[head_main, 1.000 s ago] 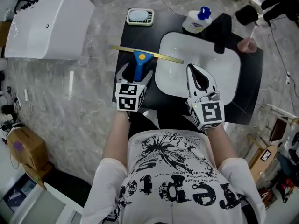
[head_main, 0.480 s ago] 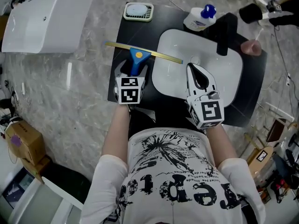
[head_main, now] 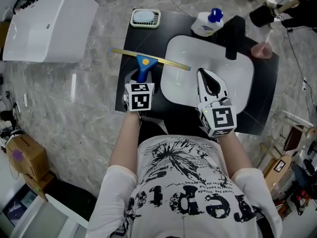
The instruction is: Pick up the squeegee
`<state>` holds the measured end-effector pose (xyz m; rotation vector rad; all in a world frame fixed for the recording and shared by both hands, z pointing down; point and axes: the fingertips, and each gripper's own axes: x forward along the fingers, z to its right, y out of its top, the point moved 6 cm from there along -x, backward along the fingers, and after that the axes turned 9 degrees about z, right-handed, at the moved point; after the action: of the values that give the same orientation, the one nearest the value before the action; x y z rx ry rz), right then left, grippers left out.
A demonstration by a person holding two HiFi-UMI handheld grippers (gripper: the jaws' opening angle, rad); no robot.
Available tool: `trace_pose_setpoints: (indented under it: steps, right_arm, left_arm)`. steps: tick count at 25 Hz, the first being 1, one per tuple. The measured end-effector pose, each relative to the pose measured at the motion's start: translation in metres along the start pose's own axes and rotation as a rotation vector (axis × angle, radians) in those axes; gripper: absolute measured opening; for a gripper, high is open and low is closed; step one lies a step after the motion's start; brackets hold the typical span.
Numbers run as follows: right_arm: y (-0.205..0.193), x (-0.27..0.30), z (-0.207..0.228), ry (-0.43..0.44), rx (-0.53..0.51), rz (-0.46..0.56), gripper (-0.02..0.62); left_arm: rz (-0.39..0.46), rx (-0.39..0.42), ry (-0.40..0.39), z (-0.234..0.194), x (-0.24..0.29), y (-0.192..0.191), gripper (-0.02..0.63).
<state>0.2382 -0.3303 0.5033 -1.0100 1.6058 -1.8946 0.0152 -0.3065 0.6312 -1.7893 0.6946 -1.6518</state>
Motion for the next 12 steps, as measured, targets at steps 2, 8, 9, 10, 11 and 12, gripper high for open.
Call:
trace_pose_setpoints:
  steps: [2,8,9,10,11,12]
  right_arm:
    - [0.004,-0.003,0.001,-0.008,-0.009,0.008,0.014]
    - [0.019,-0.014,0.005,-0.055,-0.032,0.033,0.014]
    - [0.023,-0.016,0.005,-0.064,-0.034,0.040,0.015]
    - [0.027,-0.018,0.004,-0.073,-0.036,0.047,0.015]
    - [0.031,-0.021,0.003,-0.081,-0.039,0.054,0.015]
    - [0.036,-0.023,0.002,-0.090,-0.042,0.061,0.015]
  left_arm:
    - [0.008,-0.009,-0.003,0.000,-0.004,0.001,0.137]
    - [0.092,0.007,-0.015,0.001,-0.036,0.025,0.137]
    - [0.110,0.004,-0.017,0.001,-0.042,0.030,0.137]
    - [0.129,-0.001,-0.020,0.000,-0.049,0.034,0.137]
    - [0.147,-0.005,-0.023,-0.001,-0.056,0.039,0.137]
    - [0.165,-0.009,-0.029,-0.002,-0.064,0.045,0.137]
